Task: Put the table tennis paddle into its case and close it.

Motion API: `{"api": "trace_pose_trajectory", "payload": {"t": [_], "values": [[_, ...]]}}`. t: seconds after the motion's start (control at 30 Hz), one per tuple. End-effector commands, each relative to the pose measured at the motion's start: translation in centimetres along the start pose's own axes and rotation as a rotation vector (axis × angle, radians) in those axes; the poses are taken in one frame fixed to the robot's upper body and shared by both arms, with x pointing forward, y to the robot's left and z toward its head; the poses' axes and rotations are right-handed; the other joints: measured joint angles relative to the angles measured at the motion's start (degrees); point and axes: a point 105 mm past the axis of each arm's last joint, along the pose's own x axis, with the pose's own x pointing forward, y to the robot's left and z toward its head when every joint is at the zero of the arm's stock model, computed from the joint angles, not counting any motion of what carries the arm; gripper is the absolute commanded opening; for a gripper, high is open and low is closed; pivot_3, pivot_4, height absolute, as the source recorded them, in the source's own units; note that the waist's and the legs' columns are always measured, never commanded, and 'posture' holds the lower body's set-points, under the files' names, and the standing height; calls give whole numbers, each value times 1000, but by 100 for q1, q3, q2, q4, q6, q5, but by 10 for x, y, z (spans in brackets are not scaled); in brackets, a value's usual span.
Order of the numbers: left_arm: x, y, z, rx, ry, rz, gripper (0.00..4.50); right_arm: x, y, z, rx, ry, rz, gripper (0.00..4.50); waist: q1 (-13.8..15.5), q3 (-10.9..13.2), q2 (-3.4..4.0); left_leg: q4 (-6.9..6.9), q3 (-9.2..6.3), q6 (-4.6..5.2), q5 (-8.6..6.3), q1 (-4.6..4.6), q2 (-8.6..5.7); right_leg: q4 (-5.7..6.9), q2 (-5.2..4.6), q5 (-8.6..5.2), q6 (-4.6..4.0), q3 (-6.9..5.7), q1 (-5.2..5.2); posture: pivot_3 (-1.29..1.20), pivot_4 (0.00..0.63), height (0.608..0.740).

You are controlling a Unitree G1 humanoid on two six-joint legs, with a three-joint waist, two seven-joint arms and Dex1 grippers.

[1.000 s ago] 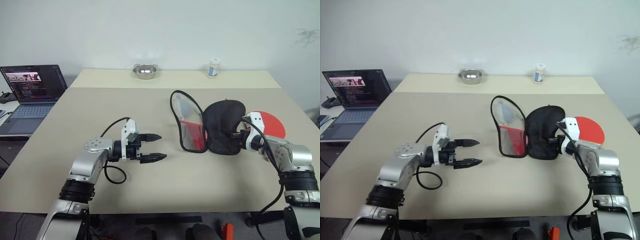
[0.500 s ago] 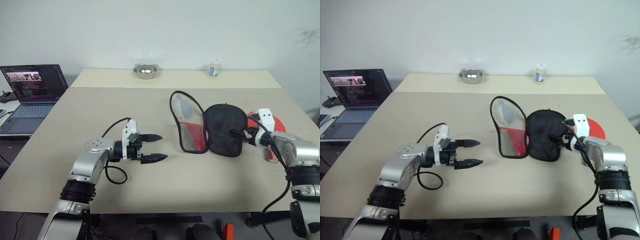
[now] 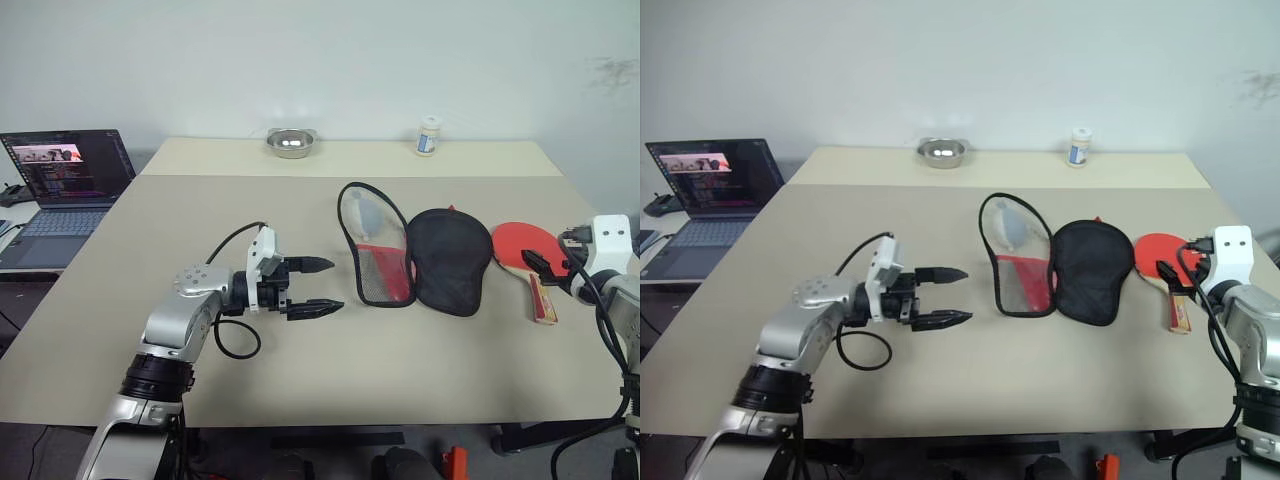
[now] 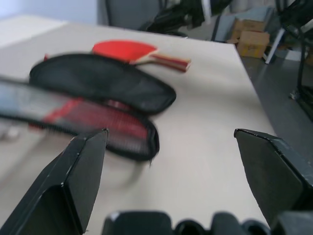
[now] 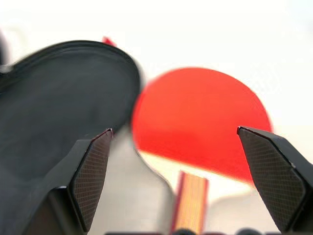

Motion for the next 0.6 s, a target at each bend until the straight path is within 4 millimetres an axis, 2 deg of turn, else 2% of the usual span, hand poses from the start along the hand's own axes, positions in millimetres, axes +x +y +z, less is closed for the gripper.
{"api": "trace_pose_trajectory", "payload": {"t": [0.03,0.2,0.37,0.6], "values": [[10,2,15,84,6,-11,4500,-7,-11,0,67,5,-87,4485,-5,0,1,0,1,0,0,1,-1,1,0,0,0,2,0,0,150,740],[15,13,11,126,45,9,4500,-3,-8,-18,27,94,-107,4485,-11,1,4,-1,2,0,0,2,-1,1,4,0,0,4,0,0,150,740],[17,13,8,130,36,-7,4500,6,-9,-30,12,144,-96,4485,-15,2,4,-1,2,0,0,0,-2,-3,6,-1,2,4,0,0,150,740],[13,15,-3,116,49,4,4500,24,-10,-39,-14,173,-94,4485,-25,2,4,-1,4,1,0,1,-5,-2,11,-1,2,6,0,0,150,740]]}}
